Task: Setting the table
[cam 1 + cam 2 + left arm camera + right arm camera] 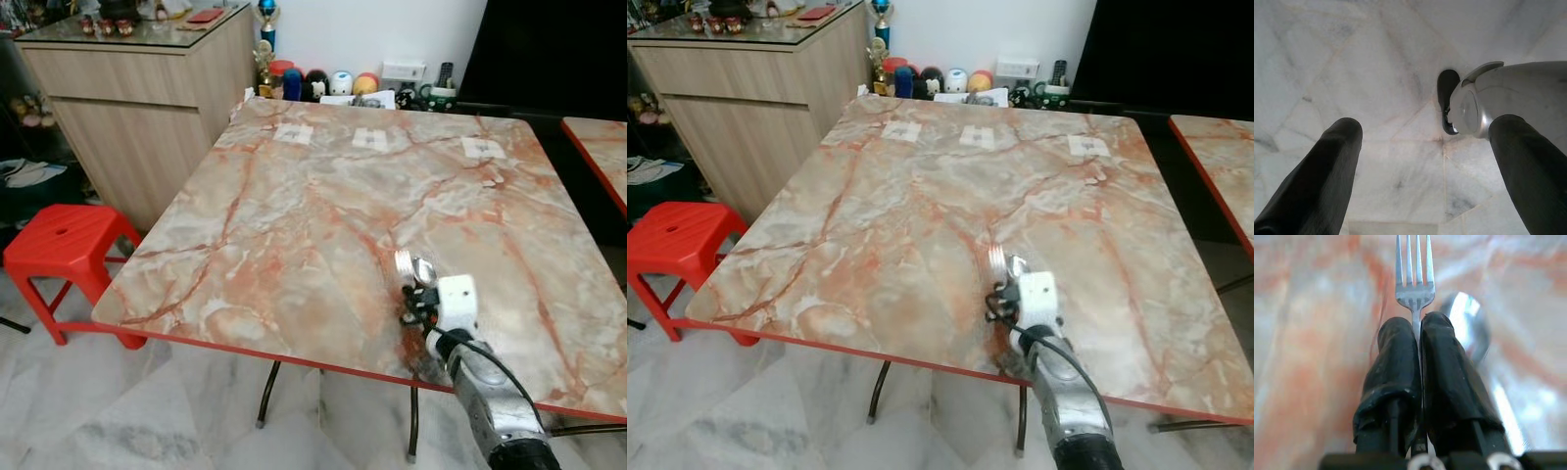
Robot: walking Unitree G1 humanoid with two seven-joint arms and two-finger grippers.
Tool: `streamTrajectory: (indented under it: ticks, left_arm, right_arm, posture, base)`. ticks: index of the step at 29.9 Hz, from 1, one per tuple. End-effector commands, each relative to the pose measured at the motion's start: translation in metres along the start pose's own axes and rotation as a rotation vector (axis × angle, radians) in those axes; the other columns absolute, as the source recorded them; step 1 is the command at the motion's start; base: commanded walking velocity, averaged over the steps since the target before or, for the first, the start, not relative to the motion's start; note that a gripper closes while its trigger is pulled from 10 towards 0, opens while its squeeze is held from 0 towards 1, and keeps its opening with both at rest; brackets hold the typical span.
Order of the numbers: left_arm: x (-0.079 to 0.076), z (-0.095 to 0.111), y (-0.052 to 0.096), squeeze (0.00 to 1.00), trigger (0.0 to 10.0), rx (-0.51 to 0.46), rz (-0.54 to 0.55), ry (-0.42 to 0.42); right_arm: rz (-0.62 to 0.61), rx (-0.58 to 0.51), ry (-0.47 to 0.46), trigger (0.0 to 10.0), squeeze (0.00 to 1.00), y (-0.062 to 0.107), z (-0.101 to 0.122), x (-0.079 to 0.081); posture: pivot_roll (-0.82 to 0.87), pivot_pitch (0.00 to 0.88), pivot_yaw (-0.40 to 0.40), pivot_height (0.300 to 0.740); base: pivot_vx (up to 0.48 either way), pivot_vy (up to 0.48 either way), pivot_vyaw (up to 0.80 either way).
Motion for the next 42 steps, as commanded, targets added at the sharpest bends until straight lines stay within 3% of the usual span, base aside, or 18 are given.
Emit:
streamTrajectory:
  ticks: [1, 8, 17, 23, 42]
  left_arm:
    - [-0.005, 0.001, -0.001, 0.0, 10.0, 0.005, -0.008, 0.003]
    - [-0.017, 0.003, -0.002, 0.0, 10.0, -0.001, -0.019, 0.0]
    - [-0.019, 0.015, -0.005, 0.0, 10.0, -0.019, -0.015, -0.028]
    - [-0.019, 0.017, -0.006, 0.0, 10.0, -0.023, -0.016, -0.031]
    - [-0.016, 0.018, -0.006, 0.0, 10.0, -0.022, -0.011, -0.041]
  right_arm:
    - [-0.023, -0.075, -0.007, 10.0, 0.0, 0.005, 0.012, -0.001]
    - [-0.117, -0.185, -0.025, 10.0, 0.0, 0.023, 0.026, -0.009]
    - [-0.224, -0.222, -0.036, 10.0, 0.0, 0.041, 0.029, -0.019]
    - [-0.213, -0.257, -0.039, 10.0, 0.0, 0.039, 0.038, -0.013]
    - [-0.221, -0.296, -0.03, 10.0, 0.0, 0.038, 0.046, -0.005]
  posture:
    - [0.02, 0.074, -0.015, 0.74]
    - [0.01, 0.058, -0.026, 0.74]
    - [0.0, 0.036, -0.031, 0.74]
    - [-0.01, 0.025, -0.032, 0.74]
    - [0.0, 0.008, -0.027, 0.74]
  base:
    - [0.0, 0.0, 0.0]
    - [0.0, 0.0, 0.0]
    - [0.0, -0.098, 0.0]
    - [0.0, -0.366, -0.7]
    - [0.0, -0.37, 0.0]
Point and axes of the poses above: a point about 5 cm out from each wrist's last joint towards the gripper, its own y axis pointing back from the gripper into the wrist, its own z axis along the axis of the wrist's last joint, x = y × z, the point moved 2 cm from there along -y, pointing out of the wrist towards the gripper, and after that the axes turned 2 degrees about -y, right-handed, at the moved point
